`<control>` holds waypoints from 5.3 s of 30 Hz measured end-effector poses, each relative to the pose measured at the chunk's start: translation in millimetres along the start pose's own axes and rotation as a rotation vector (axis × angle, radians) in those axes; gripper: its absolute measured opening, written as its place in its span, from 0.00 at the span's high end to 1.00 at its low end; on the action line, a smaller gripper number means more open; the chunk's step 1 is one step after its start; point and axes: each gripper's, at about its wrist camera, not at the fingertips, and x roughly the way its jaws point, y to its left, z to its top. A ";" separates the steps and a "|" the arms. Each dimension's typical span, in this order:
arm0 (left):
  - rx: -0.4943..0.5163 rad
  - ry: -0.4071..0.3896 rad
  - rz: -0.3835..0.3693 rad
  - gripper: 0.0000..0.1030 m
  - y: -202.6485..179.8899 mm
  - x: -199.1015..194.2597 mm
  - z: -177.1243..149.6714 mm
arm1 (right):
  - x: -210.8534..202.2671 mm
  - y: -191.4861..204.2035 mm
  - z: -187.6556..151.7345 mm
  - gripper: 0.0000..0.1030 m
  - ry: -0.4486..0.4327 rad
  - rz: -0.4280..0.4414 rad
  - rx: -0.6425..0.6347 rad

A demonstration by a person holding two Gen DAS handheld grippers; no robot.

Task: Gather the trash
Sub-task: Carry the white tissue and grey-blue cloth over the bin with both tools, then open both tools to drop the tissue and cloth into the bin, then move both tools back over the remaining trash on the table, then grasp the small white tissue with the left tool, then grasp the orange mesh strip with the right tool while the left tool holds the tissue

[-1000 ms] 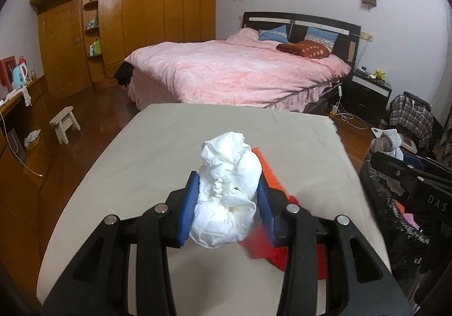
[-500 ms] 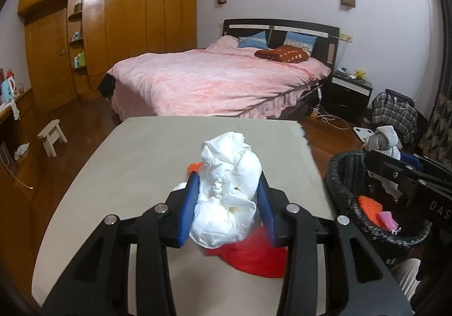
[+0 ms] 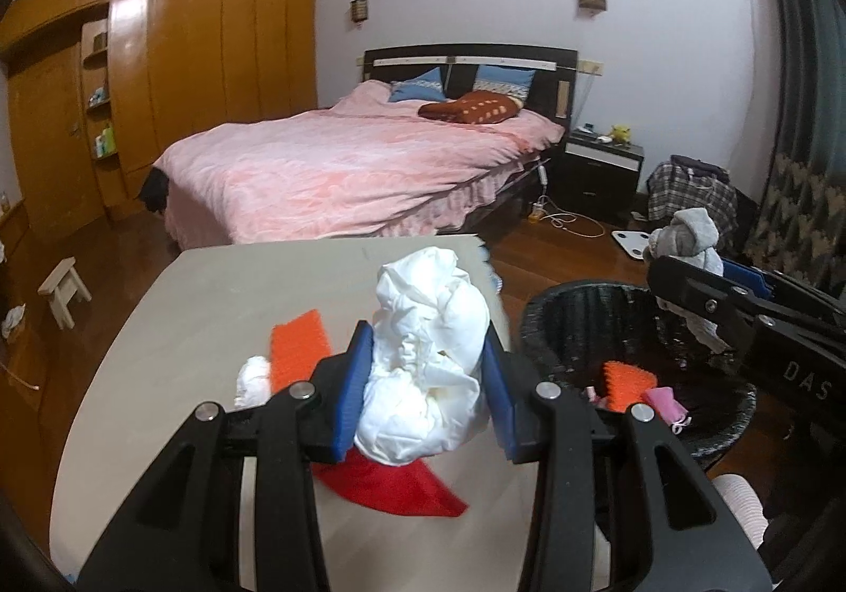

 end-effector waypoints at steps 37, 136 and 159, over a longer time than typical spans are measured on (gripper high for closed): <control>0.151 -0.018 -0.225 0.62 -142.4 70.7 12.7 | -24.9 -130.2 -14.8 0.57 -0.001 -0.256 0.079; -0.121 0.195 0.102 0.78 167.2 138.6 -63.0 | 175.2 90.0 -37.3 0.06 0.131 0.069 -0.110; -0.144 0.131 0.212 0.81 212.7 113.5 -53.6 | 260.5 140.9 -53.2 0.26 0.331 0.143 -0.128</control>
